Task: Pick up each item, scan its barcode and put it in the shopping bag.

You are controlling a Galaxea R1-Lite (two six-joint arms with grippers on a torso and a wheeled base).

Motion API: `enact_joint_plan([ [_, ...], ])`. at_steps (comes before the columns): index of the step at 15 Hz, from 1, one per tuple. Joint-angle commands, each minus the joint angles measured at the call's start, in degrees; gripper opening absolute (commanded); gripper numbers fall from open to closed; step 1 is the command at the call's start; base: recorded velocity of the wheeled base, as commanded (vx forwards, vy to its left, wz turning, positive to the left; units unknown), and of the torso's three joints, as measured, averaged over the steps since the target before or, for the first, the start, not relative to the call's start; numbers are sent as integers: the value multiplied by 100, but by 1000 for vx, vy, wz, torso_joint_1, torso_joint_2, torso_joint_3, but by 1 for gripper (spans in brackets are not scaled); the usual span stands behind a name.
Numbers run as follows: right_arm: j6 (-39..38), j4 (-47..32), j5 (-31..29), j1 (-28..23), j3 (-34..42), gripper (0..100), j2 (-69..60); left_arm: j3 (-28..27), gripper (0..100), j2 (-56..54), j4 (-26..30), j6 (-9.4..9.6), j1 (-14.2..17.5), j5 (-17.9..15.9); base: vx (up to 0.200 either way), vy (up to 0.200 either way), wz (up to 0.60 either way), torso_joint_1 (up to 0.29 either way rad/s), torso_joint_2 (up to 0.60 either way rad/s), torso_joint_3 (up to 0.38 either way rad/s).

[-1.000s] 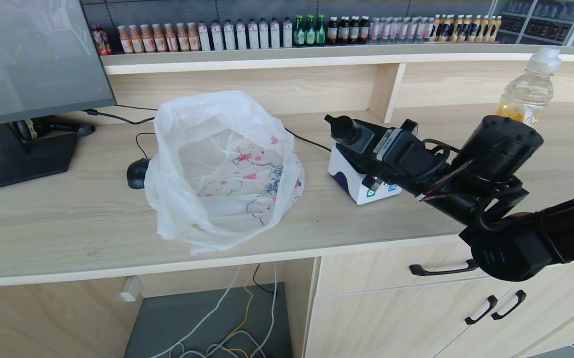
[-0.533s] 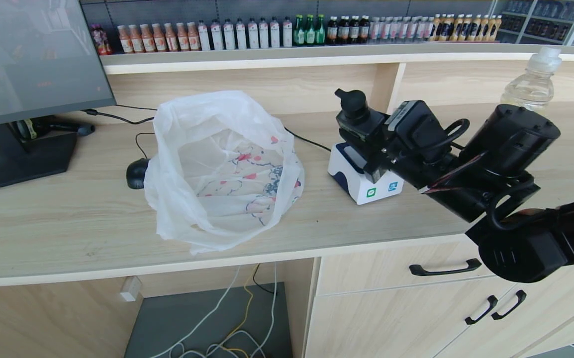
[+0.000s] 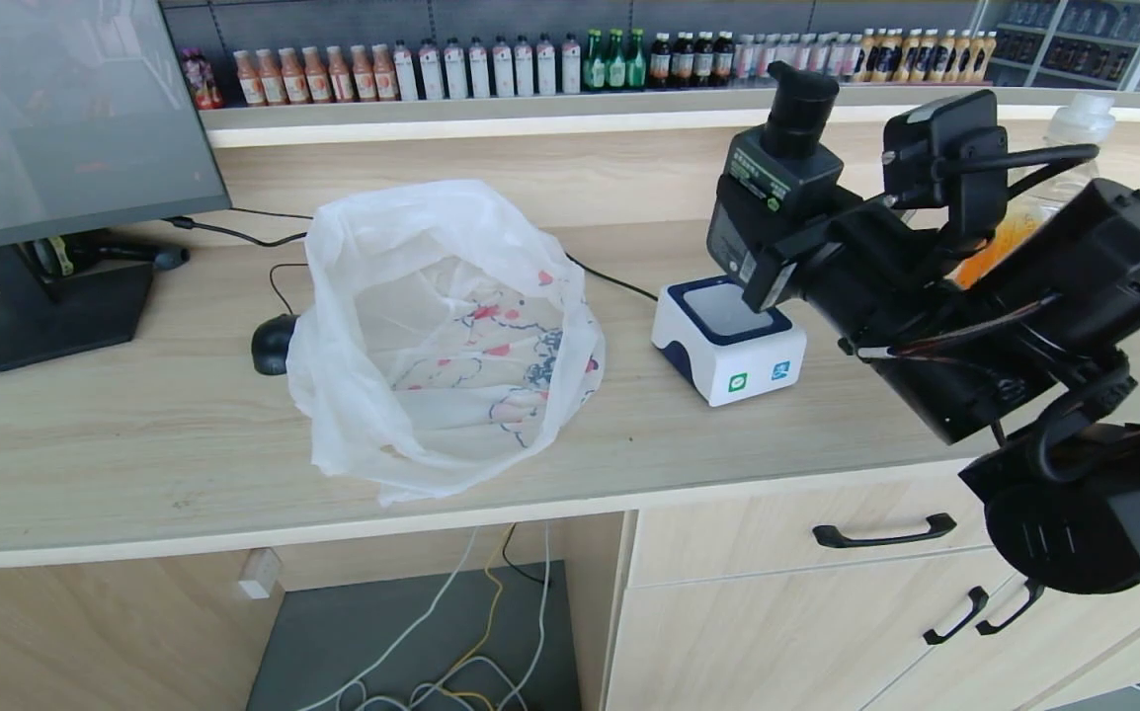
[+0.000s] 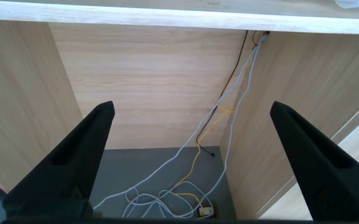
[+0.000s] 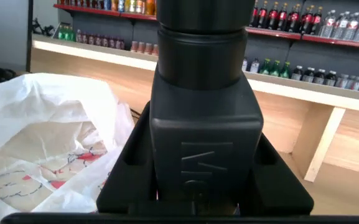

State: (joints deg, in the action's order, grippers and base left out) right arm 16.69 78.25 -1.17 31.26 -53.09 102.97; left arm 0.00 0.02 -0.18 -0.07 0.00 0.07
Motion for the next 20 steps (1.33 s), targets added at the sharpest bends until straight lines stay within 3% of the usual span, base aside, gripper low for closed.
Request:
enact_joint_plan([
  [1, -386, 278, -147, 12, 282, 0, -85, 0, 100, -2, -8, -1, 0, 1, 0, 0, 0, 0, 0, 0],
  [5, -825, 885, -155, 12, 888, 0, -58, 0, 100, -2, 1, -1, 0, 1, 0, 0, 0, 0, 0, 0],
  [8, -808, 1008, -164, 30, 879, 0, -67, 0, 100, -2, 1, 16, 0, 1, 0, 0, 0, 0, 0, 0],
  [14, -1062, 1175, -762, 188, 598, 0, -14, 0, 100, -2, -8, -1, 0, 1, 0, 0, 0, 0, 0, 0],
  [20, -1203, 1175, -762, 223, 431, 0, 30, 0, 100, -2, 1, -28, 0, 1, 0, 200, 0, 5, 5, 3],
])
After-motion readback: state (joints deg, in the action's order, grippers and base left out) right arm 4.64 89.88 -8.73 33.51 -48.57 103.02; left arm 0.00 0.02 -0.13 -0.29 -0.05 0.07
